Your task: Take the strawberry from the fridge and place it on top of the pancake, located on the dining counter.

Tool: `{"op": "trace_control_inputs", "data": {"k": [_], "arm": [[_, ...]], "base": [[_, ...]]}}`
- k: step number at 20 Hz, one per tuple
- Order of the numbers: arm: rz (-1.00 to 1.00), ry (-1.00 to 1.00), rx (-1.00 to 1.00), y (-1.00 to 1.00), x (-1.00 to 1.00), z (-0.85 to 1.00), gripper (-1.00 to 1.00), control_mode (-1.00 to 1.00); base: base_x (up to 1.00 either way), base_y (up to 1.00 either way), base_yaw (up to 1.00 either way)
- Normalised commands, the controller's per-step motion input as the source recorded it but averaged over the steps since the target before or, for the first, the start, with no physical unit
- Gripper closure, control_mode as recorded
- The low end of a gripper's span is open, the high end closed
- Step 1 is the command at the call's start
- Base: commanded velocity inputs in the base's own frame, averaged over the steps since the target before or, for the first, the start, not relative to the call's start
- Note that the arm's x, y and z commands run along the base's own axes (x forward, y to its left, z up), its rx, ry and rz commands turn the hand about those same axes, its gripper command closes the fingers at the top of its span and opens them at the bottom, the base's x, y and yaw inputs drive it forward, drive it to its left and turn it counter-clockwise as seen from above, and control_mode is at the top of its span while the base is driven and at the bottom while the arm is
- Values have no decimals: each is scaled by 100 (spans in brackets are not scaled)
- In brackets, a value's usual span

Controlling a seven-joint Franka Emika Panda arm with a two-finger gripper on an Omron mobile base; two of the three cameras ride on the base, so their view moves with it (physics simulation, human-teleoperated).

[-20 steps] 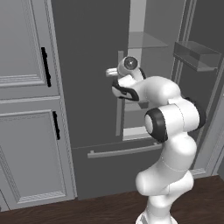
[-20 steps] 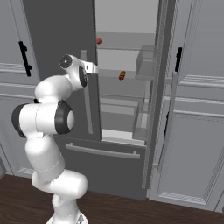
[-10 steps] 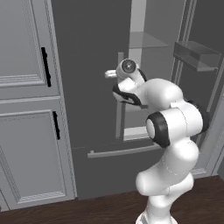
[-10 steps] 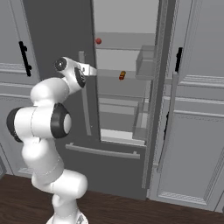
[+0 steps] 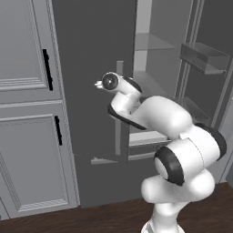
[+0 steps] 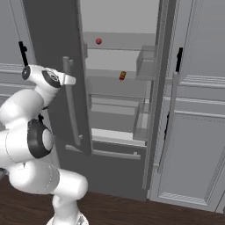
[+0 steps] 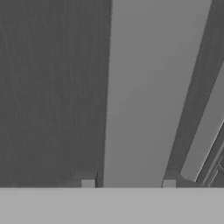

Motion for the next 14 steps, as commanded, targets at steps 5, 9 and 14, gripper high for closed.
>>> {"op": "trace_control_inputs", "data": {"k": [5, 9, 14], "arm": [[-18, 0, 0, 96, -82, 0, 100, -100], [-17, 0, 0, 97, -70, 0, -100, -100], [-15, 0, -3, 88, -28, 0, -100, -100]], "base": [[0, 0, 0], [0, 0, 0], [0, 0, 0]]}}
